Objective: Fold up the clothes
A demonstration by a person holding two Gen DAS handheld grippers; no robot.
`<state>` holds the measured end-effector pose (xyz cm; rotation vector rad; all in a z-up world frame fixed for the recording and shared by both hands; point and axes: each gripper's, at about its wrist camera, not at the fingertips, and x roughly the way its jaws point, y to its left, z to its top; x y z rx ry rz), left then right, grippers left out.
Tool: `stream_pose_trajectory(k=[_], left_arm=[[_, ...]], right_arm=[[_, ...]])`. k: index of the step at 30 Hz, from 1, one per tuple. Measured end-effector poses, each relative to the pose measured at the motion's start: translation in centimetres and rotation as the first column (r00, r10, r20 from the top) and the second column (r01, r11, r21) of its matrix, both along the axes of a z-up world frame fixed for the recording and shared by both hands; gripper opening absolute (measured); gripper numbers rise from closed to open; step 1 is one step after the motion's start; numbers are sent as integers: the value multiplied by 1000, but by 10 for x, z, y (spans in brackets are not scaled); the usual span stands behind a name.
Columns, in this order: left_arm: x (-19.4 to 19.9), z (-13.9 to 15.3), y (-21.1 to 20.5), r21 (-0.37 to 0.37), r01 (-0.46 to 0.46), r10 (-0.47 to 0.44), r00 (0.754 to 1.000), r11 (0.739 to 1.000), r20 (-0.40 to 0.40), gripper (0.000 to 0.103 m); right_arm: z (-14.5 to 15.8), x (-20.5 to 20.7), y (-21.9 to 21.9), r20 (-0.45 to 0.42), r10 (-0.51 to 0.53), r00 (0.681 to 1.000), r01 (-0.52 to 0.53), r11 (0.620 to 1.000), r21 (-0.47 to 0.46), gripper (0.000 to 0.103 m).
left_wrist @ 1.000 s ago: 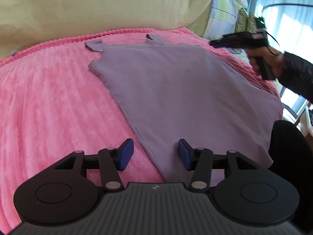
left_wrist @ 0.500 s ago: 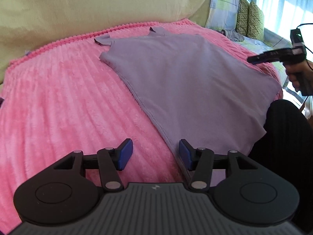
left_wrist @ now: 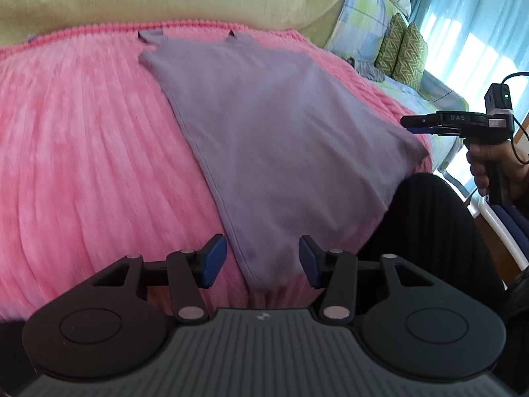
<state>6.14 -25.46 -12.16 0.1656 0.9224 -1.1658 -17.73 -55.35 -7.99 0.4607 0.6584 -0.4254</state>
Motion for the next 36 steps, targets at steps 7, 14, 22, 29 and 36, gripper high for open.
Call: stream_pose_trajectory(k=[7, 14, 22, 29, 36], left_arm=[[10, -12, -12, -35, -38, 35, 994, 999, -100, 1], [6, 8, 3, 10, 17, -17, 999, 1000, -48, 0], [5, 9, -2, 34, 37, -35, 999, 999, -37, 0], [6, 4, -2, 63, 48, -46, 998, 997, -35, 0], [11, 7, 3, 93, 68, -65, 997, 993, -31, 0]], right_arm=[[-2, -19, -1, 6, -56, 998, 56, 998, 5, 60], [-12, -40, -11, 12, -46, 999, 44, 994, 102, 61], [-39, -45, -25, 101, -61, 993, 25, 946, 323, 60], [-50, -71, -35, 127, -135, 983, 56, 869, 492, 2], [-29, -63, -20, -30, -78, 997, 83, 930, 357, 2]])
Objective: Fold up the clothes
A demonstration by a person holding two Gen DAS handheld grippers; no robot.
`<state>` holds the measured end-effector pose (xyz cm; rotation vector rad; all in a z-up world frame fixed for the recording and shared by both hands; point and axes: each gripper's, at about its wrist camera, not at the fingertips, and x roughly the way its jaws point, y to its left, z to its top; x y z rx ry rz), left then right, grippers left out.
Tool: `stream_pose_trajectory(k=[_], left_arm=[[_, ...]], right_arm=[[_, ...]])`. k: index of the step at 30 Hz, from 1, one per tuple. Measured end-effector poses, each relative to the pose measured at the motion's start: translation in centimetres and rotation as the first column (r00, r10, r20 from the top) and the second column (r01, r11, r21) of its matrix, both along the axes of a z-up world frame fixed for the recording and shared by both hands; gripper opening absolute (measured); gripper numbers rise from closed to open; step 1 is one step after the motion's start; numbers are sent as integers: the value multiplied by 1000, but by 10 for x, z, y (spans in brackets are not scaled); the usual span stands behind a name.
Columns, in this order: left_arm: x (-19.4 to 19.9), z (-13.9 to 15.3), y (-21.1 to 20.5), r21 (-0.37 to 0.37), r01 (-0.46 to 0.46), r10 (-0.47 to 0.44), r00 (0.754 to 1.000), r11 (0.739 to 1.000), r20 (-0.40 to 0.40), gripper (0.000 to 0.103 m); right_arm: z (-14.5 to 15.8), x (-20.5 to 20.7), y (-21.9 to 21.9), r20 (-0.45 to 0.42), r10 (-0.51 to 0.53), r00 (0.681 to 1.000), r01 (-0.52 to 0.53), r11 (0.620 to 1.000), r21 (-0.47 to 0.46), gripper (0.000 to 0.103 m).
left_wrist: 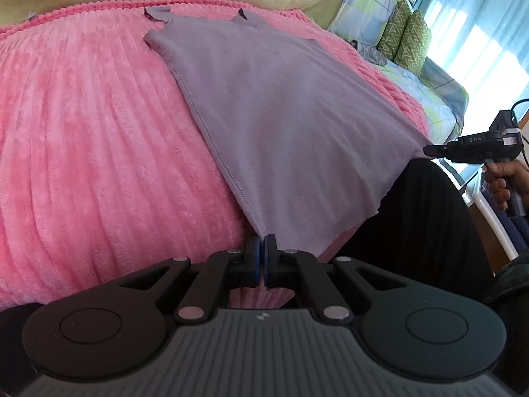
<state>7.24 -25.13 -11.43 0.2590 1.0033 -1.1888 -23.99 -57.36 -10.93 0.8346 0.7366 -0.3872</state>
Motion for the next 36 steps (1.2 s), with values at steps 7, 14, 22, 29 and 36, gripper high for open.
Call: stream_pose_trajectory(k=[7, 14, 22, 29, 36], left_arm=[[6, 2, 4, 44, 19, -19, 1000, 999, 7, 2], [25, 20, 12, 1, -40, 40, 997, 999, 70, 7], [90, 41, -54, -83, -21, 41, 967, 996, 252, 30], [150, 26, -126, -72, -113, 128, 954, 991, 273, 40], [166, -2, -132, -113, -210, 233, 936, 971, 263, 1]], right_arm=[[14, 11, -1, 16, -54, 998, 56, 989, -135, 17], [34, 16, -5, 79, -63, 995, 79, 972, -220, 33], [32, 53, -6, 103, 6, 995, 16, 977, -214, 43], [30, 95, -14, 111, 46, 993, -18, 971, -240, 49], [23, 125, -34, 101, 53, 993, -25, 966, -256, 49]])
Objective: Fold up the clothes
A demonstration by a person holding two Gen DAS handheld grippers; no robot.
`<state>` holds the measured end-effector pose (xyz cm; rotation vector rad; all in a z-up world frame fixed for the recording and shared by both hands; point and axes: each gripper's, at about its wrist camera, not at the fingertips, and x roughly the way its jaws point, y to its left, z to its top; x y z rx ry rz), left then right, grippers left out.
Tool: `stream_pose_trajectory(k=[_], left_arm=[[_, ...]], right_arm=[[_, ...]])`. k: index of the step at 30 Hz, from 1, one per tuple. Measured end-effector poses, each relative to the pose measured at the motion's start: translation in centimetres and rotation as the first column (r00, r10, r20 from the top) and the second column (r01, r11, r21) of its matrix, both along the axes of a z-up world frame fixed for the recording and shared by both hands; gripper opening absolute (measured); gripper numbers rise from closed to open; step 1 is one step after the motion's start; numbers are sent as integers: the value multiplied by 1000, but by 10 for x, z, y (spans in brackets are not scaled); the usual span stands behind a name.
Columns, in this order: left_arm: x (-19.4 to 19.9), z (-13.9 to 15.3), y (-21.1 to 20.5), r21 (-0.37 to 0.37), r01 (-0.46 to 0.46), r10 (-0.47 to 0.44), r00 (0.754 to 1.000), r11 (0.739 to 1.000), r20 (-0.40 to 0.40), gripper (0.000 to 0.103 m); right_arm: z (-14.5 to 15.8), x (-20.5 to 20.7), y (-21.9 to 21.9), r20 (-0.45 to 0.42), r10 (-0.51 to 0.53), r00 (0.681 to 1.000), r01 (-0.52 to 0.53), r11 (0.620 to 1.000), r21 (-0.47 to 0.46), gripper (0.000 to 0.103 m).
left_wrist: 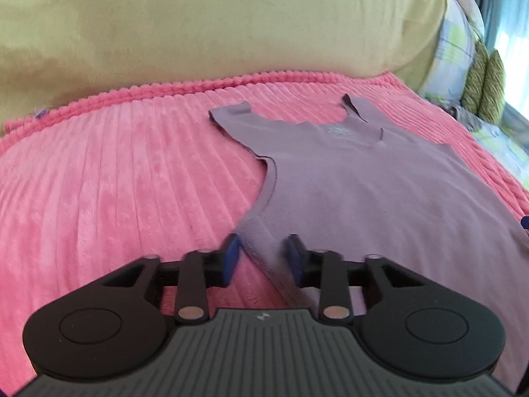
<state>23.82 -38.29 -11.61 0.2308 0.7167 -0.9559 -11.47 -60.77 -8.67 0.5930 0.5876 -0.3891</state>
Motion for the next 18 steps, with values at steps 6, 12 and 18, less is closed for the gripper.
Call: stream_pose_trajectory(k=[6, 12, 18], left_arm=[[11, -1, 10, 13, -17, 17, 1000, 1000, 24, 2], [12, -2, 4, 40, -1, 1, 1000, 999, 8, 2], [9, 7, 5, 45, -8, 7, 1000, 999, 15, 9]], right_arm=[[0, 38, -21, 32, 37, 999, -35, 998, -57, 49], [-7, 80, -47, 81, 66, 995, -62, 997, -49, 49], [-21, 100, -72, 9, 32, 999, -31, 998, -49, 20]])
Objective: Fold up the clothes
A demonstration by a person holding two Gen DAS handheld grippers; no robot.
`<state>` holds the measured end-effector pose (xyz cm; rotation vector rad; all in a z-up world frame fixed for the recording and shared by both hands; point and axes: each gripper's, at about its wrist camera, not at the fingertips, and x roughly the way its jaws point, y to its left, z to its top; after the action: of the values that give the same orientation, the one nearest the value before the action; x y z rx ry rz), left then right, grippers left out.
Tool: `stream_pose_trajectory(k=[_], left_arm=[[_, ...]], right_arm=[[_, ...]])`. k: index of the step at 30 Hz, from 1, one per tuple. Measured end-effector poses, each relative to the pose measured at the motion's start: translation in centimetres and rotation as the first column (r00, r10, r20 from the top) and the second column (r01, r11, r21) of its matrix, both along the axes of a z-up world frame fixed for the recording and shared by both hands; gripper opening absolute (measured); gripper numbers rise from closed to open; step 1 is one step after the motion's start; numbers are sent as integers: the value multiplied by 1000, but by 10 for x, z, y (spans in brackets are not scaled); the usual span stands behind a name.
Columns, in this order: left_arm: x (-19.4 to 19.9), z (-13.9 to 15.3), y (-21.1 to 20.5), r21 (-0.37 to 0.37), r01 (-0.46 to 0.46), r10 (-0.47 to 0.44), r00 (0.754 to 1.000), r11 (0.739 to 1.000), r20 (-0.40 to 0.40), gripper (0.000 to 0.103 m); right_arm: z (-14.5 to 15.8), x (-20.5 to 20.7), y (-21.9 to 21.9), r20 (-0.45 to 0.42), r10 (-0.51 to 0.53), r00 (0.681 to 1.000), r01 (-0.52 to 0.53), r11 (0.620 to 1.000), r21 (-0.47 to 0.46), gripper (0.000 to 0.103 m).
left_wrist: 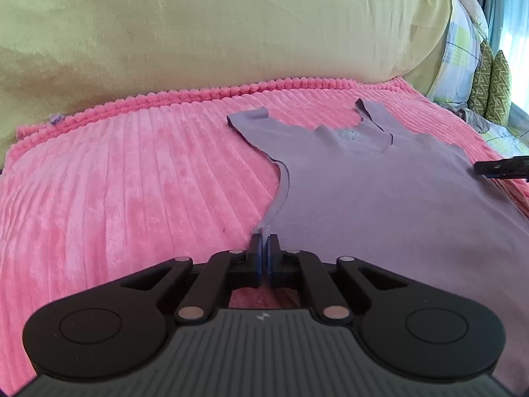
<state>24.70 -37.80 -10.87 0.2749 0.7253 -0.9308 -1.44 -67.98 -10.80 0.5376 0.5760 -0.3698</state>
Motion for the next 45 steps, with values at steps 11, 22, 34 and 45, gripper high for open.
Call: stream_pose_trajectory(k=[11, 22, 34, 45], left_arm=[[-124, 28, 76, 48, 194, -200, 936, 980, 290, 56], [-259, 8, 102, 197, 420, -464, 809, 886, 361, 59], [-317, -49, 102, 547, 436, -692, 556, 715, 461, 62], [-321, -82, 79, 636, 313, -694, 486, 706, 531, 22]], right_arm=[[62, -121, 104, -96, 199, 975, -220, 918, -329, 54], [40, -196, 210, -492, 236, 838, -522, 609, -597, 60], [36, -186, 243, -488, 316, 814, -572, 581, -578, 74], [35, -186, 247, -446, 324, 834, -546, 605, -580, 75]])
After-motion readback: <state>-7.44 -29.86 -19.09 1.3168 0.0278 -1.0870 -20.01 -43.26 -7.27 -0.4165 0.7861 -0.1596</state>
